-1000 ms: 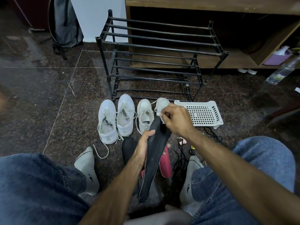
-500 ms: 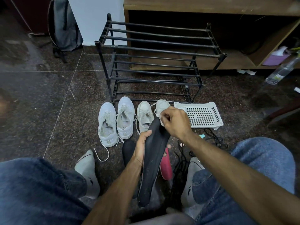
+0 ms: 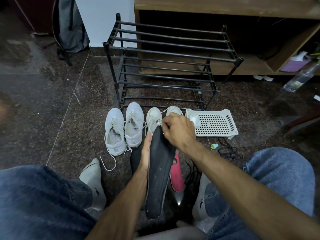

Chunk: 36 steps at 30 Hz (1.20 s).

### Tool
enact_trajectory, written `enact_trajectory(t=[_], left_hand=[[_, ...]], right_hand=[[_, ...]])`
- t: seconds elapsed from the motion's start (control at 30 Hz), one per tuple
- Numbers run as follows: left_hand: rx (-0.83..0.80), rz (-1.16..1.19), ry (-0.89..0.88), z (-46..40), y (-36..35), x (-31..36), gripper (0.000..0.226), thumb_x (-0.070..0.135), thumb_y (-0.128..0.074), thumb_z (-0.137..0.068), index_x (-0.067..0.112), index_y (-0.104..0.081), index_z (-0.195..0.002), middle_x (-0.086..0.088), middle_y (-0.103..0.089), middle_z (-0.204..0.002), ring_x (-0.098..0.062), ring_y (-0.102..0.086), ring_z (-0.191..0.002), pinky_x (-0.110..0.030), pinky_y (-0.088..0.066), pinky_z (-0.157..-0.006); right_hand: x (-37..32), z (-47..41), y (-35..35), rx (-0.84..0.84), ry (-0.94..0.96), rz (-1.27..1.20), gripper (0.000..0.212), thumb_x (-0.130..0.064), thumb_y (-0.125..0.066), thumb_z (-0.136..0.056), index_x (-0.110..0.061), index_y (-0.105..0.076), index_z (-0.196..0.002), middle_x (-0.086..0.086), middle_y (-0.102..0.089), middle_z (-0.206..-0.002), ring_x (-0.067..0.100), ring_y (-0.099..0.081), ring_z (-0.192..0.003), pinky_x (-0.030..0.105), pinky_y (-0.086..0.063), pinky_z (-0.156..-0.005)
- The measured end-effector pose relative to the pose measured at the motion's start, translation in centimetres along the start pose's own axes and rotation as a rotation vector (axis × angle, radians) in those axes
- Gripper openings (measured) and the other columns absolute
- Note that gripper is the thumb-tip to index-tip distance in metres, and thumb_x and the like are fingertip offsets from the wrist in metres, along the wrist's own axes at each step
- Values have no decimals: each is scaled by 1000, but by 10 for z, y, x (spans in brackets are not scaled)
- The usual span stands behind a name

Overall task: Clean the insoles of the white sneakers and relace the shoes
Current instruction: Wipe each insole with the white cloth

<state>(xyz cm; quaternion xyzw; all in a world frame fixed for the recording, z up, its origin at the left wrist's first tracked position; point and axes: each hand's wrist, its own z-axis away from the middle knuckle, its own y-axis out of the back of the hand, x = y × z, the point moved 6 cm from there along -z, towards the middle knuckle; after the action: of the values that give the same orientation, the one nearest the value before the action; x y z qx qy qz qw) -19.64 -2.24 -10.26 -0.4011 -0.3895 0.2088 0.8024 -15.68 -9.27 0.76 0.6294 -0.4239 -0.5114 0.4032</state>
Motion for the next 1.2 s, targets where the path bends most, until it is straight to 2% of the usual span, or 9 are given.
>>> enact_trajectory(t=[0.1,0.23,0.37,0.5,0.7,0.8,0.93,1.1,1.2], left_hand=[[59,55,-70,2,9,4,61,52,-32,-97,10,-76,-99,-12,-70,-104,-20,-68,-98,-33,-55,-86],[187,-1,-157,-9,30,12,59,45,-36,-96,17,-66,-55,-2,-55,-60,-7,-61,-64,-25,-51,-77],[108,50,-71,-10,19,2,49,52,-47,-91,8,-67,-104,-14,-60,-100,-21,-57,-104,-38,-35,-105],[84,21,-79,-5,11,3,54,54,-48,-89,10,-63,-117,-16,-64,-108,-25,-57,-107,-40,-40,-98],[299,1,-199,-10,45,21,45,39,-42,-98,21,-69,-66,4,-58,-65,-6,-56,-68,-24,-43,-90],[200,-13,-169,-8,30,18,37,48,-52,-90,14,-66,-87,-5,-64,-82,-11,-61,-83,-26,-46,-92],[94,-54,-50,-3,10,4,68,56,-67,-78,8,-58,-125,-18,-60,-113,-28,-51,-115,-44,-28,-112],[282,-125,-112,-12,38,10,51,49,-39,-99,20,-69,-70,-6,-60,-72,-11,-62,-77,-31,-47,-97],[245,-118,-9,-9,32,3,58,53,-40,-96,14,-73,-68,-9,-61,-70,-14,-64,-70,-30,-52,-76]], right_hand=[[-13,18,-8,-63,93,-115,17,-21,-56,-89,-17,-72,-90,-1,-65,-90,28,-63,-80,36,-50,-67],[-34,53,-14,-176,228,-243,16,-20,-58,-84,-17,-74,-88,-2,-65,-83,24,-62,-73,32,-48,-62],[-19,28,-11,-136,152,-120,18,-24,-54,-89,-18,-71,-90,-2,-63,-91,28,-62,-81,37,-49,-68],[-19,13,-9,-79,68,-87,18,-23,-52,-90,-16,-69,-87,1,-62,-91,31,-61,-82,36,-46,-68],[-38,61,-19,-175,114,-306,13,-18,-59,-82,-18,-71,-80,-1,-63,-78,24,-60,-69,37,-50,-62],[-29,49,-18,-164,151,-178,15,-21,-56,-86,-17,-70,-86,-1,-63,-85,28,-62,-74,37,-51,-65],[-17,20,-7,-111,139,-28,18,-23,-51,-90,-17,-68,-89,-1,-61,-92,29,-61,-81,35,-45,-66],[-36,52,-12,-301,417,-6,12,-18,-56,-87,-13,-65,-83,0,-56,-82,31,-56,-62,35,-41,-54],[-33,42,-11,-328,436,180,16,-22,-49,-93,-14,-63,-97,0,-54,-99,33,-58,-72,37,-34,-58]])
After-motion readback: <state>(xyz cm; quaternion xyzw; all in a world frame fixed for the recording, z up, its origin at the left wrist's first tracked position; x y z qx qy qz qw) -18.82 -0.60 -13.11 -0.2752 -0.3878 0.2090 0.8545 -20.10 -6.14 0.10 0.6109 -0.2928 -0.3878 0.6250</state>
